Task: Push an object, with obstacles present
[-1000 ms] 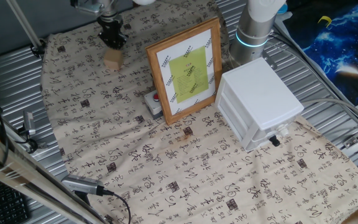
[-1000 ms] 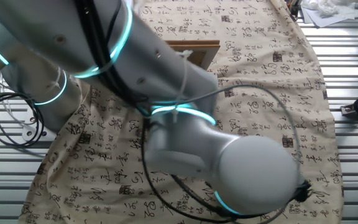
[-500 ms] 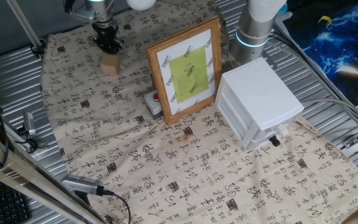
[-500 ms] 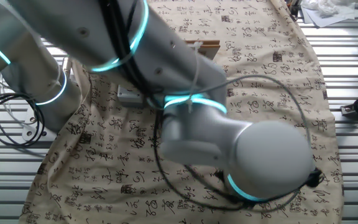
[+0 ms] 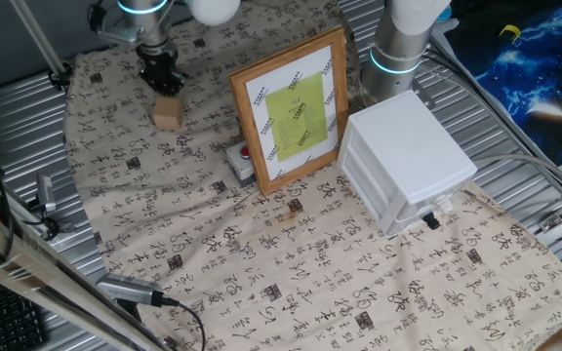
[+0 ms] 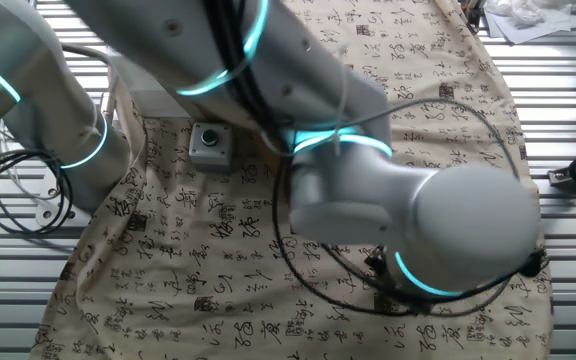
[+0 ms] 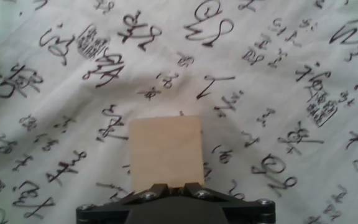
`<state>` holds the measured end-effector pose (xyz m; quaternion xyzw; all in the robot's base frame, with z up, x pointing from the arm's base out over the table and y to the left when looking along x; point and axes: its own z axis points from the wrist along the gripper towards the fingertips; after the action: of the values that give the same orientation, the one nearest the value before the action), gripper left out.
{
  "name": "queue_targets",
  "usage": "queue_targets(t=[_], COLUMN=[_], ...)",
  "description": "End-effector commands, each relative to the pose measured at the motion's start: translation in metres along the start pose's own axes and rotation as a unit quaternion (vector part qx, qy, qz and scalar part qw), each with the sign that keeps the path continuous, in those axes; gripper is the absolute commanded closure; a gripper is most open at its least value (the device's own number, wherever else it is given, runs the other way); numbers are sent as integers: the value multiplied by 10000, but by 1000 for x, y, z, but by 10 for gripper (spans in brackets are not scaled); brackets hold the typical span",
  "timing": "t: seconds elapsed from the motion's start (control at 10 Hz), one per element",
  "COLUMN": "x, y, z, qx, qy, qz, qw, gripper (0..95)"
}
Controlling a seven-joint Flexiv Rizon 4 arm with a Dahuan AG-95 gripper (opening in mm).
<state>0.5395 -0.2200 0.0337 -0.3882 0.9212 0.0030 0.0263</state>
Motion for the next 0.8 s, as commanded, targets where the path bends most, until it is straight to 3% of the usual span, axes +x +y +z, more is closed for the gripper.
queue_targets(t=[0.1, 0.8], x=[-19, -88], y=[1, 5], z=[5, -3], qx=[3, -30], qy=[-11, 42], qz=[35, 209], qw=[10000, 9998], gripper=[950, 950])
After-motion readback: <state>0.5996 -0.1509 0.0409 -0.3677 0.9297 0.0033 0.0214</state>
